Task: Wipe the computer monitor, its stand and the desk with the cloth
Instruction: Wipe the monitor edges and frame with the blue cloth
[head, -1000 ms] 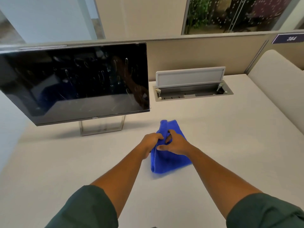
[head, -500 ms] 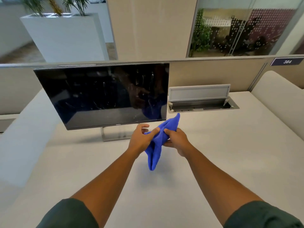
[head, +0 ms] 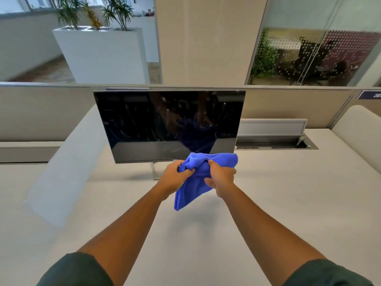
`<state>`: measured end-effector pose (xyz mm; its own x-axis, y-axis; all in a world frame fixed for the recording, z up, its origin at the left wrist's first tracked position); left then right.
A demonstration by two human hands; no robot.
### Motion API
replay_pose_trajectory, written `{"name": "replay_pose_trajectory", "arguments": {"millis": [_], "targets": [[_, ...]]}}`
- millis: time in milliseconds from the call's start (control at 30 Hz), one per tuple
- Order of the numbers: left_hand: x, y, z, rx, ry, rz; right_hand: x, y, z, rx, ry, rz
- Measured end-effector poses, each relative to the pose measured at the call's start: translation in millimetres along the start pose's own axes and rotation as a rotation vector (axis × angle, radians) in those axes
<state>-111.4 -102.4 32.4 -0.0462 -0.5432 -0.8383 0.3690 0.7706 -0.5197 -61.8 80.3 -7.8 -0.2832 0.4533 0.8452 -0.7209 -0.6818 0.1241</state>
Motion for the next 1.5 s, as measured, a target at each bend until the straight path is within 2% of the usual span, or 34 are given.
{"name": "replay_pose_trajectory", "arguments": {"millis": [67,133,267,367,433,567,733,800,933,1000,1133,1267,1500], "targets": [[3,-14,-1,-0.017,-0.021,0.001,20,7,13,-0.038,-0.263,0.199],[4,-28,-4,-0.027,-0.035,0.010,41,24,37,0.056,-0.580,0.286],[3,-50,-13,0.029,-0.087,0.068,43,76,100,0.540,-1.085,0.499],[8,-61,-16,0.080,-0.182,0.176,28,97,136,0.775,-1.299,0.534],[15,-68,-15,0.127,-0.255,0.259,18,108,141,0.804,-1.338,0.583],[28,-80,-17,0.163,-0.315,0.306,19,130,139,0.719,-1.340,0.657],[35,-112,-25,0.068,-0.278,0.303,34,158,133,0.604,-1.286,0.626],[32,-143,-29,-0.109,-0.199,0.219,43,165,131,0.525,-1.259,0.530],[18,-225,-7,-0.656,-0.032,-0.168,59,191,140,0.409,-1.335,0.491],[13,-253,2,-0.807,0.005,-0.204,64,208,143,0.402,-1.335,0.470],[2,-298,0,-0.965,0.112,-0.202,73,242,147,0.378,-1.360,0.433],[2,-329,-19,-0.957,0.167,-0.202,86,272,143,0.354,-1.348,0.385],[4,-341,-64,-0.730,0.173,-0.191,96,334,146,0.359,-1.393,0.358]]}}
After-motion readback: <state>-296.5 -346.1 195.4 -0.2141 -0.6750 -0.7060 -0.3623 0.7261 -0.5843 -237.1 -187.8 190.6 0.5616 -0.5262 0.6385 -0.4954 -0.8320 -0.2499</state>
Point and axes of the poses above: each hand's wrist, its own z-axis away from the middle knuckle, its own y-axis out of the palm, x = y × z, the point moved 10 cm from there along -z, towards the middle knuckle, and after that the axes turned 12 degrees about -z, right-handed, at the moved point
